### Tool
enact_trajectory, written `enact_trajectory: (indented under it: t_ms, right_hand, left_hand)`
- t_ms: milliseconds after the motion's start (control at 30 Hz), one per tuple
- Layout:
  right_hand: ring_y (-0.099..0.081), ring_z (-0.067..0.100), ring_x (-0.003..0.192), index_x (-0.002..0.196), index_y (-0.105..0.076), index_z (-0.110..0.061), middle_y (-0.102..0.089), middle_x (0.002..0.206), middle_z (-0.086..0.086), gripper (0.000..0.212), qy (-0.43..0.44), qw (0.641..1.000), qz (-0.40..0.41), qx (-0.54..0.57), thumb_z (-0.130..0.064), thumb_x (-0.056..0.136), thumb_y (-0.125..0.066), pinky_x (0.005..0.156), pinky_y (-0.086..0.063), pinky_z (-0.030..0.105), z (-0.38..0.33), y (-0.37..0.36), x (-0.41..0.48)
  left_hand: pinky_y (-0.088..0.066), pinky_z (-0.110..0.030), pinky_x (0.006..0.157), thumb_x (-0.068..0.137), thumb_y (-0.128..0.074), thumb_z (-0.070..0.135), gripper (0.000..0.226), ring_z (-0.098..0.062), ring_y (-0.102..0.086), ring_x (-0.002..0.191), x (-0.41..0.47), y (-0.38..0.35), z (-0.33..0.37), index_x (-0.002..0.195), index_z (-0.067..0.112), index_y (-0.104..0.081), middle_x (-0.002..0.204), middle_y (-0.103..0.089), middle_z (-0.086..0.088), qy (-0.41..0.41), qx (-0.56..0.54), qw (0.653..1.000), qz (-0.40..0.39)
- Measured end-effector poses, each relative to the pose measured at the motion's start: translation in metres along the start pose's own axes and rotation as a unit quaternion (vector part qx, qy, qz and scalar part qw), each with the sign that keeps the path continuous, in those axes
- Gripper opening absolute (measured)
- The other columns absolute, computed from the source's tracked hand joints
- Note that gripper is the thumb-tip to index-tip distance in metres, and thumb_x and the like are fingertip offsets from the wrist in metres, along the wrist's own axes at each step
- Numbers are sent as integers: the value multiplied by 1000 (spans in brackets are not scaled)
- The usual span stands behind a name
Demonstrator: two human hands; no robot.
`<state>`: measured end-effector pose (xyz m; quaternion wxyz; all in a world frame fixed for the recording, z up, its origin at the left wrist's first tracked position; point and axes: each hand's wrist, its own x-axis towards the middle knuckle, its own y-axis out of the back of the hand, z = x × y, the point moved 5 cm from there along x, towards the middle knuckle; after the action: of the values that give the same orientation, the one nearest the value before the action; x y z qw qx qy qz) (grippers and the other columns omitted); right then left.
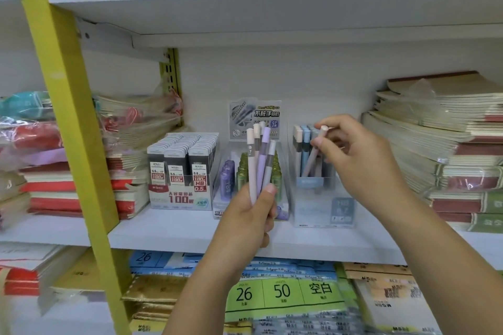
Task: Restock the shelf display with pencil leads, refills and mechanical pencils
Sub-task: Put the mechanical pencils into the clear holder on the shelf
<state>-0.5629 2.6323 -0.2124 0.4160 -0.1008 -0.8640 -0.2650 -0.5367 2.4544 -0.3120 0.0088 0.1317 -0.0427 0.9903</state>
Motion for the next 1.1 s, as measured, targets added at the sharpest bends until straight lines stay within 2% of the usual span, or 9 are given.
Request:
enact_trajectory:
  t_ms: [167,267,367,600,700,800,867,967,1100]
  right_hand:
    - [-62,0,73,100,-49,-36,-68,75,-13,24,20,1000,6,3,-23,89,-66,65,-47,13,-3,-7,1]
    - [-55,8,80,100,-58,-32,-62,81,-13,19,61,995,24,-69,-25,85,-69,65,-41,24,-6,-11,2]
    - [-33,13,91,104,-67,-30,-44,90,-6,23,108,967,75,-217,-32,82,-69,71,-30,28,-8,-9,5]
    - [-23,11,95,112,-70,-32,-38,98,-4,26,73,968,31,-237,-29,86,-67,79,-28,27,2,-16,4]
    - [-36,11,95,116,-68,-30,-44,100,-7,26,81,981,39,-169,-29,92,-58,79,-33,23,-7,-13,-3]
    - [-59,4,89,109,-64,-43,-65,96,-13,20,3,997,-30,66,-36,92,-55,76,-45,13,-16,-17,-9]
    - [-65,7,85,105,-63,-44,-72,87,-8,19,-61,979,-90,172,-35,89,-63,75,-50,18,-21,-23,-13]
    - [-66,2,71,110,-62,-37,-74,79,-8,26,-92,967,-130,199,-27,88,-68,67,-44,19,-22,-31,-20]
    - [-65,7,64,108,-62,-28,-74,77,-1,22,-102,960,-49,256,-17,90,-65,57,-47,21,-17,-16,-17]
  left_hand:
    - [-31,-18,44,101,-50,39,25,-7,-34,50,1,0,-1,103,15,-57,66,-52,8,-7,0,1000,-7]
    - [-31,-17,44,101,-52,39,27,-7,-34,50,1,0,0,102,13,-57,68,-52,6,-8,0,1000,-3]
    - [-32,-18,43,99,-54,40,24,-6,-37,49,2,-1,2,95,17,-58,68,-53,5,-7,-4,1000,-1]
    - [-32,-18,43,97,-58,39,27,-6,-39,49,0,-2,3,86,15,-54,67,-52,4,0,-25,1000,-4]
    - [-32,-17,44,94,-60,42,30,-7,-38,50,-3,-2,4,86,13,-54,66,-52,4,0,-34,999,-14]
    - [-32,-17,43,85,-64,47,32,-7,-38,50,-5,-6,8,87,16,-55,66,-54,5,-1,-47,998,-30]
    - [-31,-17,43,79,-66,49,28,-7,-38,50,-6,-9,9,83,23,-59,66,-53,6,-6,-53,998,-40]
    - [-30,-16,43,79,-67,48,19,-7,-37,50,-7,-16,10,81,30,-64,66,-51,6,-14,-52,997,-56]
    - [-30,-17,43,83,-63,50,31,-7,-38,50,-7,-17,8,88,19,-62,70,-54,2,-9,-56,998,-41]
